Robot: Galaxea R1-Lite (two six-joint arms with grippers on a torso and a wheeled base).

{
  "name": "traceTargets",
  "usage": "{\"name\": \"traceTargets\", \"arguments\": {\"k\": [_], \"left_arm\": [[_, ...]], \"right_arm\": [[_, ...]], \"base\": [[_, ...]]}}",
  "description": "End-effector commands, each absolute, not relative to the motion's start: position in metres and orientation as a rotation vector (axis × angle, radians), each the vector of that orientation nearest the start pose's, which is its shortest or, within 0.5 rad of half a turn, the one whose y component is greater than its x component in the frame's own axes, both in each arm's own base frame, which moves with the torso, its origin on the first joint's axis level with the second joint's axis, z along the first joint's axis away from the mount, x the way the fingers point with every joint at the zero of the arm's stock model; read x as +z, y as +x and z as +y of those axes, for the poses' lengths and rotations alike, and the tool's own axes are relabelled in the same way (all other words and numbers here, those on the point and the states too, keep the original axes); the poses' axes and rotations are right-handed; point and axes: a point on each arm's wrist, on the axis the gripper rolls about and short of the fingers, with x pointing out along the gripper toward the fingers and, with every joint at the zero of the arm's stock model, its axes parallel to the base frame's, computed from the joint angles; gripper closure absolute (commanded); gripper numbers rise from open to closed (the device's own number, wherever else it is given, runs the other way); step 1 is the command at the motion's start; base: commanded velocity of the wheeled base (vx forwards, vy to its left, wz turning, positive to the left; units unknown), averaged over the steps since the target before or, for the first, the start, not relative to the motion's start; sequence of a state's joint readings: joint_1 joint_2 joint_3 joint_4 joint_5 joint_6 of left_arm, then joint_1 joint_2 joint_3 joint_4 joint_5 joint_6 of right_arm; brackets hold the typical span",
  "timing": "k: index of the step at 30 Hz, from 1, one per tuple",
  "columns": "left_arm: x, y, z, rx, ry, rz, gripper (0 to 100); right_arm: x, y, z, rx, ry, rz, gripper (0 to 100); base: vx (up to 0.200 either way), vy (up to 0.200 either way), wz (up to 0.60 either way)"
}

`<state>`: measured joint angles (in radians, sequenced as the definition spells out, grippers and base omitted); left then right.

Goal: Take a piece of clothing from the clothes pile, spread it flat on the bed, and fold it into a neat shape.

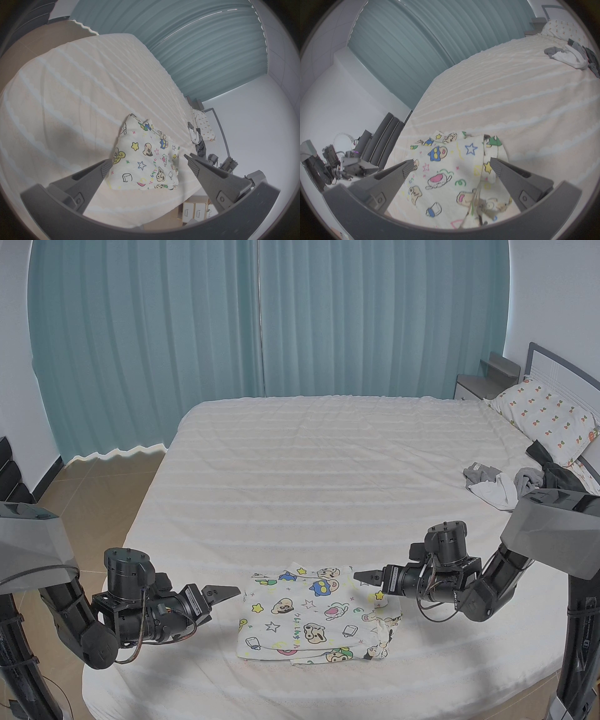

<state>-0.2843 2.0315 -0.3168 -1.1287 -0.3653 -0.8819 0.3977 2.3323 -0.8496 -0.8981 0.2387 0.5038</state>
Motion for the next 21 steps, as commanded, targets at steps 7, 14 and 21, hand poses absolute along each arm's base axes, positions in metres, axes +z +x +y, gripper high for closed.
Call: {"name": "traceTargets", "arguments": {"k": [7,14,21], "left_arm": [[0.021,0.254,-0.080,-0.321,-0.857,0.862,0],[0.019,0.255,-0.081,-0.326,-0.856,0.844,0],[0.017,0.254,-0.079,-0.318,-0.857,0.849,0]], "right_arm": [[-0.031,0.377,0.162,0.449,0.445,0.792,0],[-0.030,0.390,0.168,0.454,0.446,0.781,0],[-0.038,0.392,0.182,0.437,0.419,0.845,100]], "base": [[0.000,0.000,0.00],[0.000,0.000,0.00],[0.000,0.000,0.00]]}}
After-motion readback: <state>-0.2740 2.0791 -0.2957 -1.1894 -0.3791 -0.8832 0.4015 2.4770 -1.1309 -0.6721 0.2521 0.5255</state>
